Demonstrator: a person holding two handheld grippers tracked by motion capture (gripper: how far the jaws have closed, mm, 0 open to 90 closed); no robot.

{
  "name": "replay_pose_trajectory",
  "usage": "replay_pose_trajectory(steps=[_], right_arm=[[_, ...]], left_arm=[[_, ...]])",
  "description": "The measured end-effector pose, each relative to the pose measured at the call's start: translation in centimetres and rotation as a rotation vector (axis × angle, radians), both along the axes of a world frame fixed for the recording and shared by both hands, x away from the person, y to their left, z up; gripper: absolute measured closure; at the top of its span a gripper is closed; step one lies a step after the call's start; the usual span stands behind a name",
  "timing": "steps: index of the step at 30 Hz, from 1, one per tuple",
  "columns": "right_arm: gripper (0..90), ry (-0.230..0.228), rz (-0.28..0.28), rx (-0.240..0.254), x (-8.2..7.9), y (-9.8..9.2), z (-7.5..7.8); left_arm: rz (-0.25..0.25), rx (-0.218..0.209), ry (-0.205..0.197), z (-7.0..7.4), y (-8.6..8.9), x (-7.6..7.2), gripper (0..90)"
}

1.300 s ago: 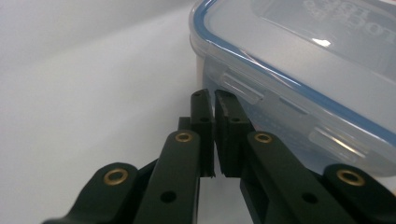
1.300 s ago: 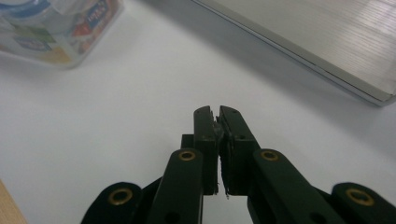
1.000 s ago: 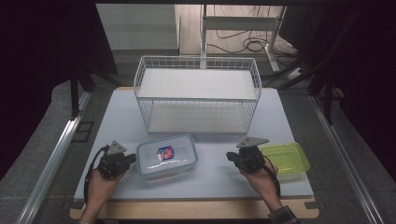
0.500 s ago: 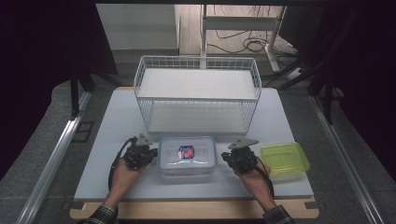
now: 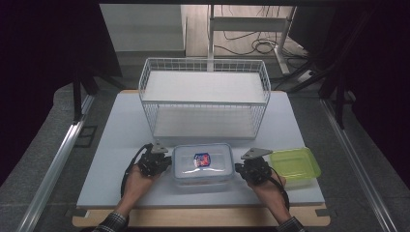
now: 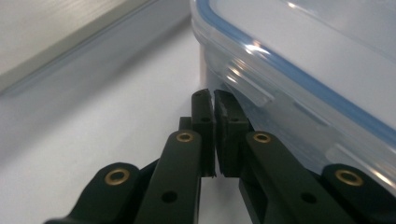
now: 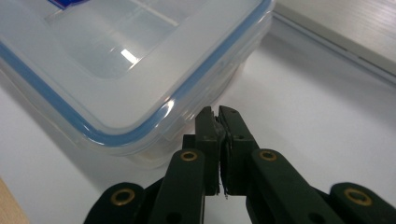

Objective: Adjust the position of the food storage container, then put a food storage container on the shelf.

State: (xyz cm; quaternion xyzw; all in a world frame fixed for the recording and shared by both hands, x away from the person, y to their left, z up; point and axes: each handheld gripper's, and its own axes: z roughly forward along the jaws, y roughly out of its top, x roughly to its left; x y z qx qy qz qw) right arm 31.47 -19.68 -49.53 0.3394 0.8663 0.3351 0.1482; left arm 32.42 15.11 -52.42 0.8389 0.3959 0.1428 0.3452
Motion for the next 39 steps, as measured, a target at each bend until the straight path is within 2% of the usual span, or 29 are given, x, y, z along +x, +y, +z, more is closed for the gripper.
replay_pose_trajectory(steps=[4,6,8,11,16,18,21,23,26,29,32,36,37,39], right_arm=[[86.1,0.006,-0.008,0.0,-0.3,-0.1,0.1],[84.8,-0.005,-0.015,0.0,-0.4,-0.3,0.3],[82.1,-0.016,-0.036,0.001,-0.4,-0.8,0.6],[75.1,-0.026,-0.051,0.013,-0.3,-1.4,0.7],[57.3,-0.058,-0.074,0.032,-0.2,-2.0,1.1],[49.4,-0.056,-0.075,0.037,-0.1,-2.1,1.2],[37.9,-0.039,-0.067,0.045,0.2,-2.2,1.0],[32.6,-0.043,-0.07,0.041,0.3,-2.2,0.9],[25.9,-0.054,-0.072,0.059,0.4,-2.3,1.0],[20.8,-0.05,-0.092,0.097,0.5,-2.6,1.2],[16.5,-0.017,-0.107,0.163,0.7,-3.0,1.5],[10.9,0.0,-0.083,0.216,0.7,-3.0,2.0],[9.8,-0.003,-0.083,0.229,0.7,-2.9,2.0],[9.4,-0.017,-0.064,0.234,0.7,-2.4,2.1]], left_arm=[[-0.007,-0.008,0.002,-0.1,0.2,0.3,86.9],[-0.002,0.008,-0.006,0.1,0.5,0.2,85.3],[0.008,-0.009,-0.008,0.2,1.1,0.0,81.9],[0.026,-0.023,-0.007,0.5,1.8,-0.1,67.9],[0.04,-0.02,0.0,0.6,2.6,-0.9,42.6],[0.034,-0.038,0.009,0.5,3.0,-1.1,34.5],[0.031,-0.052,-0.001,0.7,3.6,-1.5,24.6],[0.03,-0.064,-0.011,0.8,4.1,-1.7,18.3],[0.029,-0.115,-0.014,1.0,4.6,-2.0,11.8],[0.006,-0.13,-0.027,1.1,4.8,-2.3,8.5],[-0.006,-0.148,-0.026,1.7,5.0,-2.5,6.8],[-0.003,-0.212,0.007,2.8,4.8,-2.8,7.4],[-0.008,-0.236,0.023,3.0,4.6,-2.8,7.6],[-0.02,-0.252,0.039,3.3,4.3,-2.9,9.1]])
